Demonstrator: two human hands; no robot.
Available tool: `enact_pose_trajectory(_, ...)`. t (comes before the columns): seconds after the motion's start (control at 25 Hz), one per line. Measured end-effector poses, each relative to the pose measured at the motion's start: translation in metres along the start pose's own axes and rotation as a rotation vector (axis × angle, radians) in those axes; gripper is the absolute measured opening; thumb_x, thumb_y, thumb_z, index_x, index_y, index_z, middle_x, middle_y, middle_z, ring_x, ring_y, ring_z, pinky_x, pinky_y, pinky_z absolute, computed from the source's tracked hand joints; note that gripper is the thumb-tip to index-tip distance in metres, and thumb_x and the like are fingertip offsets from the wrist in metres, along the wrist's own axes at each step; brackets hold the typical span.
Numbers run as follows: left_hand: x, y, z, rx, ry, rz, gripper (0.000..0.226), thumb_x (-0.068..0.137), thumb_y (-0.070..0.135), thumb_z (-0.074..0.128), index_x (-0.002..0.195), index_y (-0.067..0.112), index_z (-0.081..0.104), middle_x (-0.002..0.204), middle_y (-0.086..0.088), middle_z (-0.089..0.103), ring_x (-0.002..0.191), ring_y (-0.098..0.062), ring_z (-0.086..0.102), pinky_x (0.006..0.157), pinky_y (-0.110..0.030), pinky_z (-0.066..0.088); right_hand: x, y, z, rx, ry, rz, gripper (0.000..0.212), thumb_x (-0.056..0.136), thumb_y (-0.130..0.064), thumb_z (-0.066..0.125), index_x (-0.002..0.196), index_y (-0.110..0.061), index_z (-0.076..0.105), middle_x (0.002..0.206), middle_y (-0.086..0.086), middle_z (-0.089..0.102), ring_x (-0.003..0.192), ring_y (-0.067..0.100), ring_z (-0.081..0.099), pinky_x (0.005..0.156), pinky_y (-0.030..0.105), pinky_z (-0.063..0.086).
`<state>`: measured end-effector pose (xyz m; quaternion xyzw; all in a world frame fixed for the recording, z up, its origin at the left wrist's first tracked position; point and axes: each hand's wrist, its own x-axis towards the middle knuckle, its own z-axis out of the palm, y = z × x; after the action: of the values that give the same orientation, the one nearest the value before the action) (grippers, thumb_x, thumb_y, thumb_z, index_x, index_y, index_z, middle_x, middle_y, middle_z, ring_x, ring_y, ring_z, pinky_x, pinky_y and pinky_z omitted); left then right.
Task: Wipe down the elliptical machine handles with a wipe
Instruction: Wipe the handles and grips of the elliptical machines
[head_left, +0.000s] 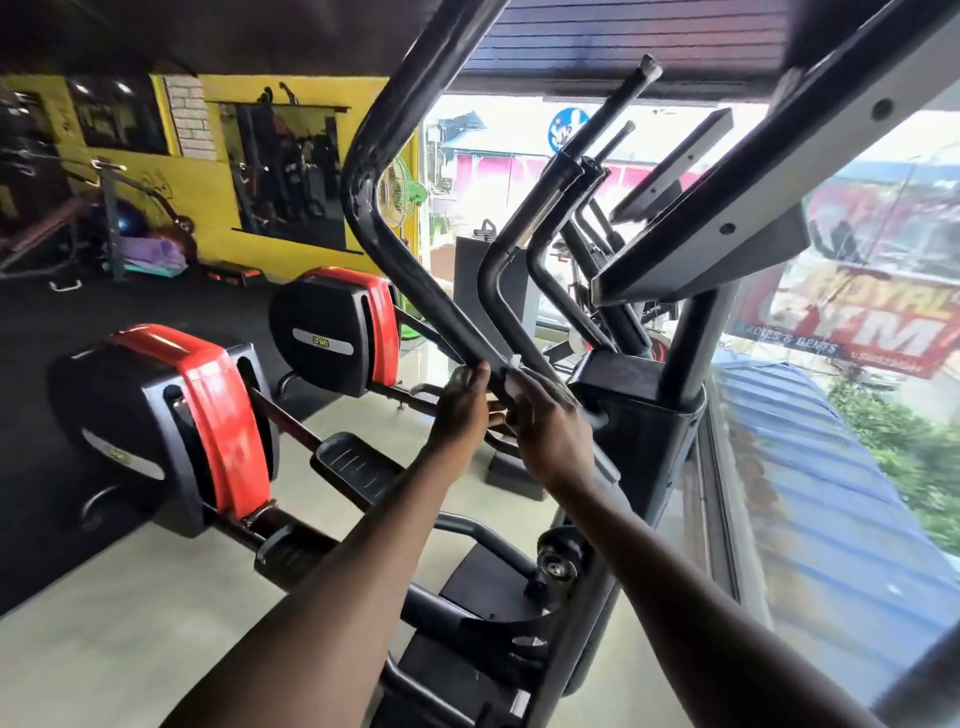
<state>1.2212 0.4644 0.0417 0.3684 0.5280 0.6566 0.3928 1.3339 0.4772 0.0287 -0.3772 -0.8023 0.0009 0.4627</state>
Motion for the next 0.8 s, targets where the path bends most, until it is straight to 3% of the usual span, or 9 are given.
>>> enact_pose_trajectory(0.12,-0.001,-0.004,0.001,0.022,0.017,-0.016,0.020,0.102,0.027,0.043,0.090,0.023,0.058,0.097,-0.012,0.067,0.079,-0.021,0.066,0.070,-0.033,0.057,-0.010,0.014,0.001,-0.080,0.019,0.077,0.037,0.082,-0.019,0.068,0.118,-0.014,0.066,0.116,0.007,0.069,0.110,0.029,0.062,0.094,0.036,0.048)
enact_pose_trajectory(0.32,-0.003,-0.002,-0.006,-0.066,-0.032,0.004,0.022,0.102,0.016,0.037,0.095,0.017,0.058,0.093,-0.008,0.066,0.073,-0.015,0.063,0.056,-0.019,0.051,0.020,-0.028,0.011,-0.020,0.054,0.147,0.039,0.088,-0.012,0.050,0.125,-0.015,0.061,0.119,0.007,0.068,0.106,0.031,0.063,0.082,0.034,0.050)
enact_pose_trajectory(0.44,0.004,0.016,-0.014,-0.148,0.104,0.113,0.029,0.101,0.015,0.036,0.086,0.021,0.060,0.080,0.005,0.064,0.074,-0.011,0.059,0.050,-0.011,0.045,0.056,-0.051,0.020,0.040,0.075,0.046,0.039,0.086,-0.013,0.053,0.125,-0.016,0.061,0.122,0.004,0.067,0.103,0.028,0.065,0.072,0.032,0.048)
enact_pose_trajectory(0.56,0.017,0.035,-0.028,-0.202,0.212,0.198,0.032,0.100,0.015,0.038,0.082,0.022,0.064,0.074,0.008,0.067,0.067,-0.003,0.064,0.051,-0.011,0.046,0.067,-0.066,0.035,0.082,0.113,-0.135,0.044,0.084,-0.003,0.062,0.128,-0.010,0.060,0.131,0.010,0.061,0.117,0.028,0.060,0.088,0.030,0.050)
enact_pose_trajectory(0.72,0.035,0.042,-0.053,-0.263,0.321,0.213,0.028,0.100,0.019,0.042,0.084,0.011,0.064,0.067,0.001,0.066,0.059,-0.012,0.060,0.050,-0.018,0.045,0.067,-0.057,0.055,0.172,0.283,-0.362,0.038,0.087,0.003,0.050,0.123,-0.001,0.063,0.130,0.017,0.060,0.125,0.032,0.054,0.104,0.039,0.045)
enact_pose_trajectory(0.8,0.039,0.036,-0.068,-0.253,0.376,0.225,0.027,0.101,0.017,0.042,0.080,0.014,0.059,0.070,0.002,0.058,0.062,-0.009,0.054,0.053,-0.018,0.044,0.058,-0.066,0.067,0.237,0.296,-0.472,0.036,0.088,0.003,0.046,0.118,-0.001,0.066,0.126,0.016,0.063,0.122,0.029,0.057,0.105,0.035,0.044)
